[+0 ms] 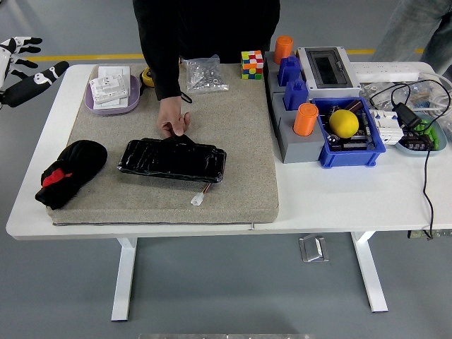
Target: Pick the rag up,wipe the panel,place it on the desk
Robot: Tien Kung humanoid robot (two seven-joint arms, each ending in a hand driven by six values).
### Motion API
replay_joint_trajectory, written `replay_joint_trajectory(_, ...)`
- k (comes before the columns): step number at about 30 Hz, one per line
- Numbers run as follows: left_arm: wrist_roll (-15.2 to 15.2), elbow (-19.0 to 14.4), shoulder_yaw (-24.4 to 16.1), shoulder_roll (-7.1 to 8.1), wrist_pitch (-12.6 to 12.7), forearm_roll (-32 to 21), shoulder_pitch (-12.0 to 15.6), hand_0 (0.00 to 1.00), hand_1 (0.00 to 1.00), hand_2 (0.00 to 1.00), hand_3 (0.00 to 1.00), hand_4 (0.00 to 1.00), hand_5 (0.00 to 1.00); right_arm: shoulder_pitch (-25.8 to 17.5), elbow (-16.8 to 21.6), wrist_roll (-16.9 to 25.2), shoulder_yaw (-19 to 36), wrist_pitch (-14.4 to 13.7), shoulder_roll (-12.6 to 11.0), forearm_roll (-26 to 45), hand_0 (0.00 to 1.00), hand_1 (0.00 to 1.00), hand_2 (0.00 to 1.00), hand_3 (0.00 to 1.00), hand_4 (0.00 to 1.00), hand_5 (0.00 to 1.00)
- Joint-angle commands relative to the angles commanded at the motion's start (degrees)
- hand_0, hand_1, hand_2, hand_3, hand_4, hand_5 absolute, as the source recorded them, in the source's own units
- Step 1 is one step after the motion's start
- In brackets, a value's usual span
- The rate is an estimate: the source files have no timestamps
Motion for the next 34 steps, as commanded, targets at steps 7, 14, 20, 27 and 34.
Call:
replay_joint_trajectory(7,0.14,0.01,-0.17,-0.17,-0.03,0.0,-0.21,0.409,0.617,0.747,0.797,0.969,0.786,-0.21,0.04,0.03,0.31,0.04,-0.05,0.16,0.785,0.694,0.723,0.652,0.998,0.55)
replay_joint_trajectory(14,0.29,0.12,0.33,-0.19,-0.13,-0.02,-0.75,0.409,0.618,0.747,0.796,0.961,0.778,0.0,0.05,0.08,0.61,0.0,-0.2,0.34,0.785,0.695,0.723,0.652,0.998,0.549)
replay_joint_trajectory(20,0.4,0.25,0.61,-0.26,-0.2,-0.05,-1.26,0.41,0.617,0.746,0.795,0.959,0.771,0.28,0.17,0.11,0.72,-0.03,-0.38,0.51,0.785,0.695,0.723,0.651,0.998,0.548)
replay_joint_trajectory(27,0.33,0.67,0.68,-0.41,-0.12,-0.33,-1.28,0.41,0.617,0.746,0.795,0.958,0.765,0.39,0.2,0.1,0.81,-0.06,-0.48,0.62,0.785,0.695,0.724,0.651,0.998,0.549)
replay_joint_trajectory(34,0.25,0.88,0.83,-0.5,-0.12,-0.58,-1.55,0.409,0.617,0.744,0.794,0.953,0.764,0.43,0.24,0.11,1.15,-0.11,-0.54,0.67,0.785,0.695,0.723,0.651,0.998,0.549)
